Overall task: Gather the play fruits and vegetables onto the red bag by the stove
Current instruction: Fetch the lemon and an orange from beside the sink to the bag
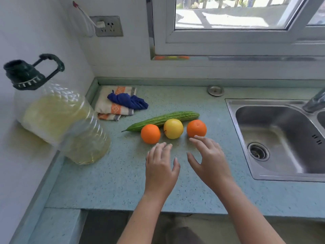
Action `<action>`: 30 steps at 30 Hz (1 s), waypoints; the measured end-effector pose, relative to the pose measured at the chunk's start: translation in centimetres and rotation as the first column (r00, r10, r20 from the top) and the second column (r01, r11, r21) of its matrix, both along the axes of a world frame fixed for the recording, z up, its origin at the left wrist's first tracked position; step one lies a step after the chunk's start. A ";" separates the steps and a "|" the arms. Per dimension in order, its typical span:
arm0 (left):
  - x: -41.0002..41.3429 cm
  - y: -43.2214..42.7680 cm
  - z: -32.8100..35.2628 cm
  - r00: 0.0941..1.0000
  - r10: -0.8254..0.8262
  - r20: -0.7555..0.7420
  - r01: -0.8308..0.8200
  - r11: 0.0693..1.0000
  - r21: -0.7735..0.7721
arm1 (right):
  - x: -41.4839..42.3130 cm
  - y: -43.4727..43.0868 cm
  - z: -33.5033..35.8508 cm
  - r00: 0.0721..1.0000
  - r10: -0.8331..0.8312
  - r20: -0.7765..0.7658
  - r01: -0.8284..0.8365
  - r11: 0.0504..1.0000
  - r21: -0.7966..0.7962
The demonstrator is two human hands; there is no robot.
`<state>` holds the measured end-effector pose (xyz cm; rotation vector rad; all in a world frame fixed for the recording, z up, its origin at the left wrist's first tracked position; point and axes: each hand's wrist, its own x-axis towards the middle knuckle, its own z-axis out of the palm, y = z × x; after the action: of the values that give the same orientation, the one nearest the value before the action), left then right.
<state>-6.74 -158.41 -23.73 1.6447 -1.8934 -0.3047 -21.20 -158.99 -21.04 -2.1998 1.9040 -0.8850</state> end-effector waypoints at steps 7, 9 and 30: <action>-1.5 -7.3 -0.5 0.998 0.021 0.061 -0.025 0.998 0.064 | -3.4 -7.2 -2.5 0.999 -0.013 0.033 0.010 0.996 0.093; -1.9 -9.0 -1.0 0.996 0.020 0.086 -0.028 0.995 0.093 | -4.3 -9.0 -3.2 0.999 -0.018 0.035 0.014 0.994 0.110; -3.6 -15.7 -5.0 0.987 -0.058 0.148 0.015 0.961 0.277 | -5.9 -15.0 -8.8 0.953 -0.072 0.293 -0.053 0.916 0.398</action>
<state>-10.36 -174.09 -28.76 1.8624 -2.0740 -0.4875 -27.13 -173.99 -29.86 -1.7085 1.7602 -0.7028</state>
